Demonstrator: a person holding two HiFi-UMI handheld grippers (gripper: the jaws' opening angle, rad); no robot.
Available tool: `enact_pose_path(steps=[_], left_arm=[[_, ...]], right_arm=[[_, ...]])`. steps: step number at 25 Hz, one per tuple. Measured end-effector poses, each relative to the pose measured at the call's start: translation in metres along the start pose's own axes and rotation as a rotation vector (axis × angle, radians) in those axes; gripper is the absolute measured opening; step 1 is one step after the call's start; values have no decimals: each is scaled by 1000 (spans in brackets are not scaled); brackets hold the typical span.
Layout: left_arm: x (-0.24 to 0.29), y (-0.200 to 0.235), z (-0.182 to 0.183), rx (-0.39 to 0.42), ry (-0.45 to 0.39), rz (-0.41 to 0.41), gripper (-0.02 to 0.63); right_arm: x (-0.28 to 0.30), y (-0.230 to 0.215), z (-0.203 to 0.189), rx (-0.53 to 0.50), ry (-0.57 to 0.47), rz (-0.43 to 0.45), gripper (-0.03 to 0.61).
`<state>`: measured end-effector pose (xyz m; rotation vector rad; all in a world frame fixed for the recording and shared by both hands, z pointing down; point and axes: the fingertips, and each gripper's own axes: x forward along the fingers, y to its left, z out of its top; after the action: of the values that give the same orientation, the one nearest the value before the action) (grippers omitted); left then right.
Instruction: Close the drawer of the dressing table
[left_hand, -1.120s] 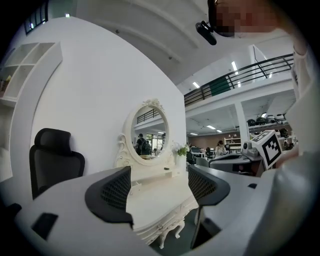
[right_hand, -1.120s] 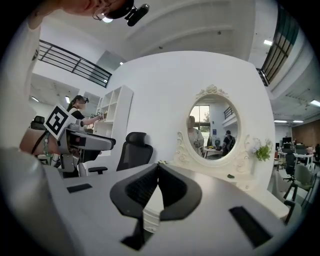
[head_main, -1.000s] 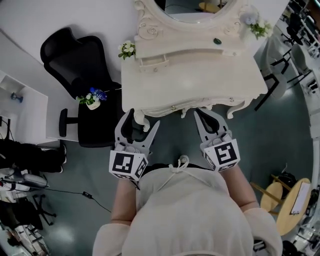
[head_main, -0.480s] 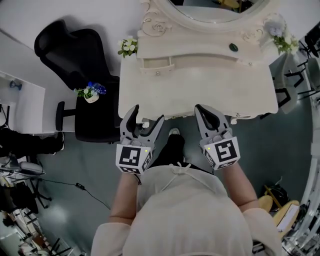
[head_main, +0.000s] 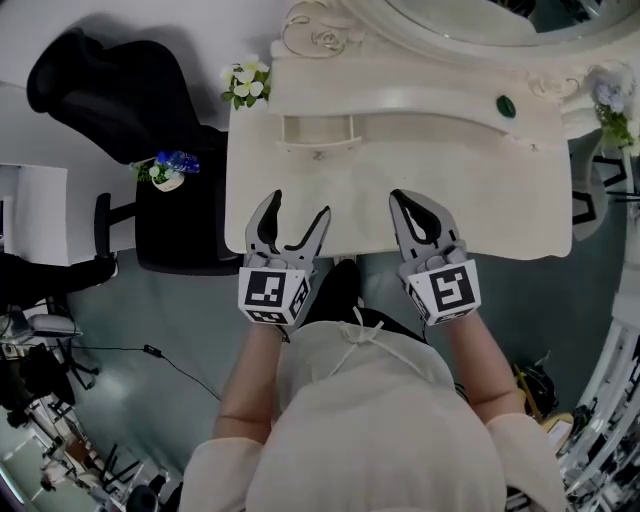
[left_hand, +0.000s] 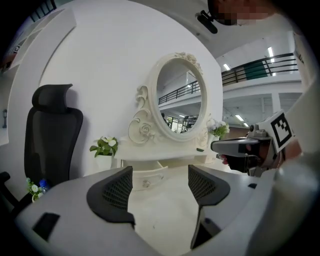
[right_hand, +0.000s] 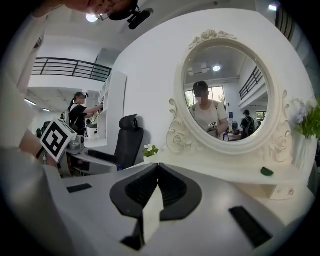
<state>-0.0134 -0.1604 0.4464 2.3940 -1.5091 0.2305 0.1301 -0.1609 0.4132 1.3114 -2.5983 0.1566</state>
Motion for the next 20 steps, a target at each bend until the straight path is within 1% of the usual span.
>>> enact_pose_path(steps=[3,6,11,16,17,19,20], left_arm=[[29,13,-26,-1,63,7,364],[51,22,-45,-10,106,20,364],[86,31,-67,-23,194,23,362],[111,34,-82,-68,258,20,346],[113,35,-84,-66,265,29,316],[116,39,-86,-60,269,50,189],[117,40,-87,-59,271,54,163]], right_arm=[[24,-10,-16,36,33,13,6],[45,-16,-31,53,63,32,6],[74,-28,-51,84,94,56,6],[96,-40,-63,95,117,61,6],[99,-41,-65,97,120,60,6],[104,-42,-67,108,124,58,6],[105,-42,-69,116,125,57,6]])
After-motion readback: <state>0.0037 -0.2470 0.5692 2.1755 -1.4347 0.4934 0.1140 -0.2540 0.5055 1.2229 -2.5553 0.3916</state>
